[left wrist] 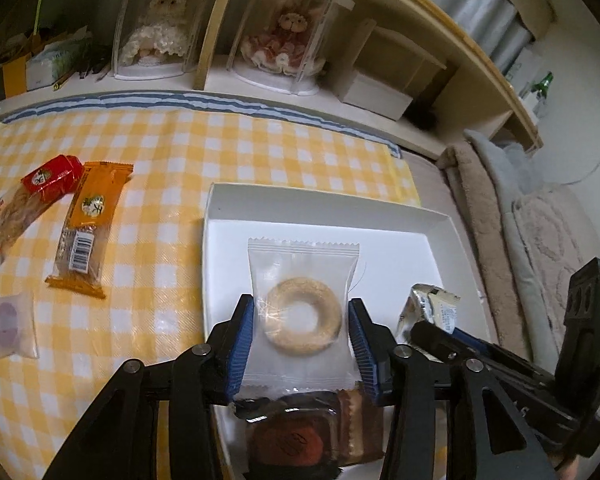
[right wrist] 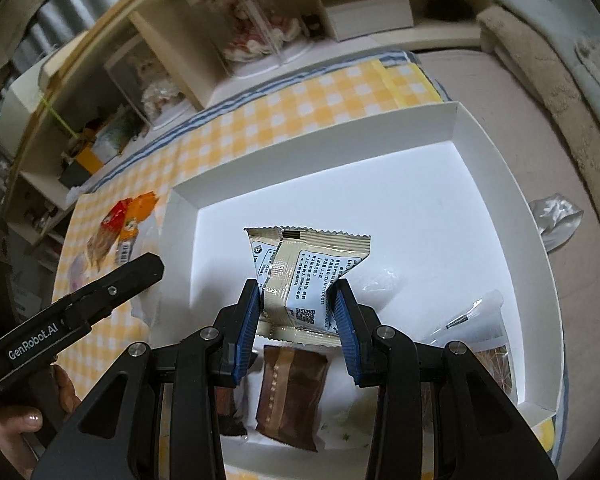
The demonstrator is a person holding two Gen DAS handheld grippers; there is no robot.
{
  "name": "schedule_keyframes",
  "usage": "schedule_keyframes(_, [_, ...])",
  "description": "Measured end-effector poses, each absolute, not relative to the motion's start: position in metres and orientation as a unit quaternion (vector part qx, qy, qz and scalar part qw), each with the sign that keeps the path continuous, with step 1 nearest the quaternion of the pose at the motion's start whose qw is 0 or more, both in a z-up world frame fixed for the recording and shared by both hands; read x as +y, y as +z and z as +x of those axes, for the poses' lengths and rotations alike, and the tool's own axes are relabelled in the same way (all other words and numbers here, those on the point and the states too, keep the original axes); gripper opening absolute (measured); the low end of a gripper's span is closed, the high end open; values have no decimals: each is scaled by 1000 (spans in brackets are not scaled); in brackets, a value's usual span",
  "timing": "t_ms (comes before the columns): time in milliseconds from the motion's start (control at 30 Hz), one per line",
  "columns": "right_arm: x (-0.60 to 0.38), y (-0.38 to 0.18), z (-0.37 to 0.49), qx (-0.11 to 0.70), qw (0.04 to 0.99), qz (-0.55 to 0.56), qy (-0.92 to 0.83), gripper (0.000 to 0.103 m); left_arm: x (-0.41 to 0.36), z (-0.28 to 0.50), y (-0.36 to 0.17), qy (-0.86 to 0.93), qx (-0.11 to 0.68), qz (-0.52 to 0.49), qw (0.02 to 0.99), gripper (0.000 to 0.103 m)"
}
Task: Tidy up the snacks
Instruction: 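Carry both held snacks over the tray and release them inside, then withdraw both tools from the tray back toward the snack pile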
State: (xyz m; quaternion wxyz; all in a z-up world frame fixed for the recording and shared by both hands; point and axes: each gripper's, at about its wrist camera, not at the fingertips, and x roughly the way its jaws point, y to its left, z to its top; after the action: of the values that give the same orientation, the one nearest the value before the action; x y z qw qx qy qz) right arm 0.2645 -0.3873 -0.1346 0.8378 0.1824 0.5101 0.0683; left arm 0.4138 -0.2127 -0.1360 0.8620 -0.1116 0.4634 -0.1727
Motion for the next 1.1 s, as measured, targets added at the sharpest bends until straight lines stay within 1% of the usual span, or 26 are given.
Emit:
schedule_keyframes(67, [-389,-137,267,512,836,187,65,38,-213,411,-139,-170,464,-107,863,62])
schedule_keyframes(133, [-390,-140,269,511,835,192,67,38,-212,409,-142,-168,463,-100,865,68])
schedule_keyframes(200, [-391,-142,271,511,834,197,68,38,-210,406,-145,-168,465,-94,864,76])
schedule_keyframes(233, [-392,-142,271,512,834,196,66,39,-209,404,-147,-168,466,-92,864,79])
schedule_keyframes(300, [-391,-145,273,520,831,191,58,40,-207,400,-149,-168,469,-89,862,89])
schedule_keyframes(333, [-391,-147,273,526,828,188,56,44,-205,398,-151,-168,471,-87,861,91])
schedule_keyframes(367, [-391,-148,273,530,826,185,53,48,-205,397,-153,-169,474,-85,860,96])
schedule_keyframes(400, [-391,-149,272,534,825,179,50,58,-204,396,-152,-169,475,-85,859,99])
schedule_keyframes(433, [-391,-150,271,536,825,174,49,68,-203,394,-153,-170,476,-84,859,101])
schedule_keyframes(467, [-392,-150,269,537,825,168,48,71,-202,393,-153,-170,476,-85,859,103])
schedule_keyframes(567, [-395,-148,263,537,828,155,43,84,-200,390,-154,-168,479,-84,858,103])
schedule_keyframes(633, [-398,-146,259,536,830,150,37,98,-200,389,-153,-167,479,-82,858,103])
schedule_keyframes(700, [-401,-145,254,535,832,145,33,103,-200,385,-152,-167,479,-79,858,103])
schedule_keyframes(1100, [-407,-132,234,513,844,153,21,103,-198,367,-140,-165,473,-64,863,103])
